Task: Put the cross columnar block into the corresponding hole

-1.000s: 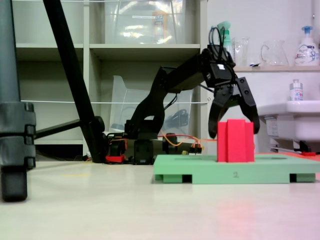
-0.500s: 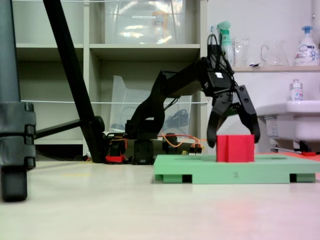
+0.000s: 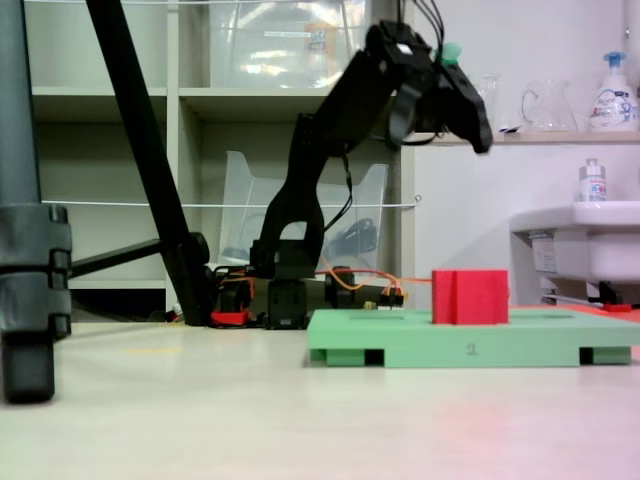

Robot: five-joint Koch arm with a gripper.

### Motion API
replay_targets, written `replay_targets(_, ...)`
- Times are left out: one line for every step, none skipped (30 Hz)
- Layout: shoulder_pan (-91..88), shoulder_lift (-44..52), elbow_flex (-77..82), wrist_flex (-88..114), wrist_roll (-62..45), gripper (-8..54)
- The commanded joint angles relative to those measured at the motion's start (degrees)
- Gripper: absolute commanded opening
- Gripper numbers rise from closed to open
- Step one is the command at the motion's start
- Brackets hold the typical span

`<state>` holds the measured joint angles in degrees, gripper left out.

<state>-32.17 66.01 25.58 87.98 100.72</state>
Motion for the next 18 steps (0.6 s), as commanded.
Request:
replay_targets(0.70,6.94,-1.58,3.08,-4.66,51.9)
replay_targets(1.93,9.14,-1.58,4.75,-7.38,51.9)
replay_targets(2.99,10.72,-1.58,6.33,-10.63,51.9)
replay_targets(4.22,12.04,-1.58,7.56,-13.45,51.9)
replay_targets(5.71,13.36,-1.49,8.88,-15.73,51.9)
replay_targets(8.00,14.68,-1.14,10.11,-17.75,51.9)
replay_targets(10.11,16.61,0.70,10.28,-19.42,51.9)
replay_targets(13.62,19.69,4.83,10.02,-22.41,51.9)
replay_targets(16.70,23.55,11.16,9.14,-25.93,51.9)
replay_targets(20.39,28.04,18.98,6.68,-29.79,51.9)
replay_targets(23.99,32.52,27.77,2.81,-33.40,51.9)
replay_targets(26.54,36.12,35.07,-1.58,-36.04,51.9)
replay_targets(28.92,39.99,43.86,-7.73,-38.67,51.9)
replay_targets(31.38,44.65,54.76,-16.96,-42.71,51.5)
replay_targets(34.01,49.75,66.09,-27.95,-48.25,47.3)
replay_targets(35.33,51.24,71.81,-33.84,-51.50,45.9)
replay_targets(36.83,52.47,76.73,-39.20,-53.88,44.5)
replay_targets(39.02,54.40,82.53,-45.79,-56.16,42.1)
